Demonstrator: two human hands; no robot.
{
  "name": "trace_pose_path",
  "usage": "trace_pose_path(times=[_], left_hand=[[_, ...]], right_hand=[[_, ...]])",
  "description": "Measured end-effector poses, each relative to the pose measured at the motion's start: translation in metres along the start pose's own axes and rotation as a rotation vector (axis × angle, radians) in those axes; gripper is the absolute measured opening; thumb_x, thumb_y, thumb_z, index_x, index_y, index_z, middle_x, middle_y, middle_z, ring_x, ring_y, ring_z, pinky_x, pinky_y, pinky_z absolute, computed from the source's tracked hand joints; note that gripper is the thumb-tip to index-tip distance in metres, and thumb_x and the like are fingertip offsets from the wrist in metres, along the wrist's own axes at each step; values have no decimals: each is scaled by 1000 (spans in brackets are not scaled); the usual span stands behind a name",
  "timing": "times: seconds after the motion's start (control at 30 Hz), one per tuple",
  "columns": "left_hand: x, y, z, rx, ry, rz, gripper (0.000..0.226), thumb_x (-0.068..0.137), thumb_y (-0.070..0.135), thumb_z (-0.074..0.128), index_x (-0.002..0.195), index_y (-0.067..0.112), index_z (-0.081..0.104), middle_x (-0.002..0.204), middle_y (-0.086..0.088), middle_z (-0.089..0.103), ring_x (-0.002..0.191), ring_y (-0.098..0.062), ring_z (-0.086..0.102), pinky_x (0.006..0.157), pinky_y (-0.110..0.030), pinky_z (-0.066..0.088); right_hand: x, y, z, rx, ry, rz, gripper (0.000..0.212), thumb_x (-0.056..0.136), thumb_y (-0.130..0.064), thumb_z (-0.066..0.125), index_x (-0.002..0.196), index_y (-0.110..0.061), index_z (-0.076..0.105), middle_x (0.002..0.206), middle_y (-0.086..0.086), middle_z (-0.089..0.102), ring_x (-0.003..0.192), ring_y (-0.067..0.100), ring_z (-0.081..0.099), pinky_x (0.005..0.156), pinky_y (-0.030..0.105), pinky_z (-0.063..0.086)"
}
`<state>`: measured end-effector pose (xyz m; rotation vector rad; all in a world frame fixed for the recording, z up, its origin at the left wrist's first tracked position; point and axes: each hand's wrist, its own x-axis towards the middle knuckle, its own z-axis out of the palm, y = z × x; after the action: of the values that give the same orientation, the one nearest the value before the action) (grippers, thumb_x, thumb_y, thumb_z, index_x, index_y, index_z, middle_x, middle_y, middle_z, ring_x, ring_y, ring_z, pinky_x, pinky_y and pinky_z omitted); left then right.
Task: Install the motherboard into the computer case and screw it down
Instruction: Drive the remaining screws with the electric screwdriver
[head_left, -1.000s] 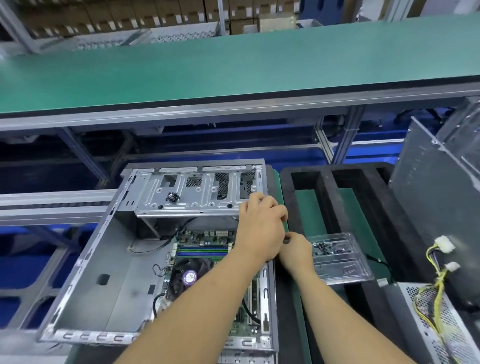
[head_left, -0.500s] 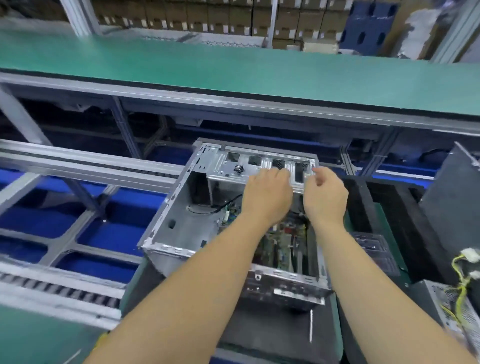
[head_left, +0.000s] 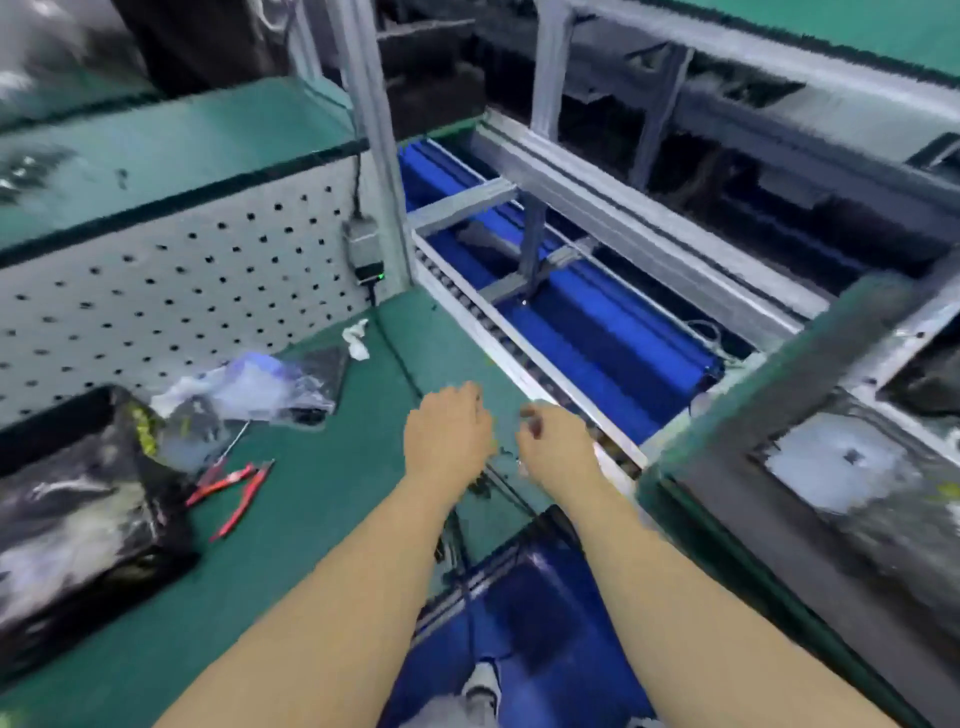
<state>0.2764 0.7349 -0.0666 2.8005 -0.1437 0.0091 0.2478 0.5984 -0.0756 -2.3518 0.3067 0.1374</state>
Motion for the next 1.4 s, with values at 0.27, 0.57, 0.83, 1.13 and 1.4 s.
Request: trace_pose_path(times=[0.27, 0.57, 0.83, 1.13, 1.4], left_hand=[[-58, -94, 53, -309, -189, -362, 25, 98, 20, 39, 117, 10, 52, 120, -15, 58, 110, -35, 55, 91, -45, 46], [-58, -85, 78, -696, -266, -608, 33, 98, 33, 44, 127, 16, 45, 118, -12, 62, 108, -34, 58, 94, -41, 47], [-9, -51, 37, -1246, -152, -816, 21, 80, 29, 59, 74, 9, 59, 73, -15, 66, 68, -31, 66, 63, -35, 56], [35, 68, -41, -1602, -458, -706, 28, 85, 28, 61, 102, 6, 58, 87, -16, 58, 68, -27, 57, 62, -32, 49], [12, 251, -68, -1698, -1023, -364, 24, 93, 30, 54, 91, 6, 52, 54, -8, 55, 39, -20, 54, 44, -21, 48]], right_hand=[[-37, -20, 134, -270, -354, 41, 49, 98, -12, 55, 143, -5, 36, 137, 24, 48, 121, 41, 54, 96, 44, 47], [-40, -7, 155, -311, -354, 66, 76, 99, -14, 51, 161, -18, 6, 157, 16, 31, 123, 37, 51, 92, 44, 47], [-43, -15, 89, 309, -202, 17, 57, 85, -23, 67, 126, -52, 38, 91, -14, 64, 69, -1, 64, 56, 15, 46], [-38, -31, -84, 669, -120, -51, 23, 91, -41, 61, 110, -40, 73, 75, 2, 70, 65, 22, 65, 55, 33, 53], [-91, 38, -213, 506, 581, -257, 33, 94, -7, 63, 99, -37, 77, 67, -6, 68, 59, 6, 58, 59, 17, 49]])
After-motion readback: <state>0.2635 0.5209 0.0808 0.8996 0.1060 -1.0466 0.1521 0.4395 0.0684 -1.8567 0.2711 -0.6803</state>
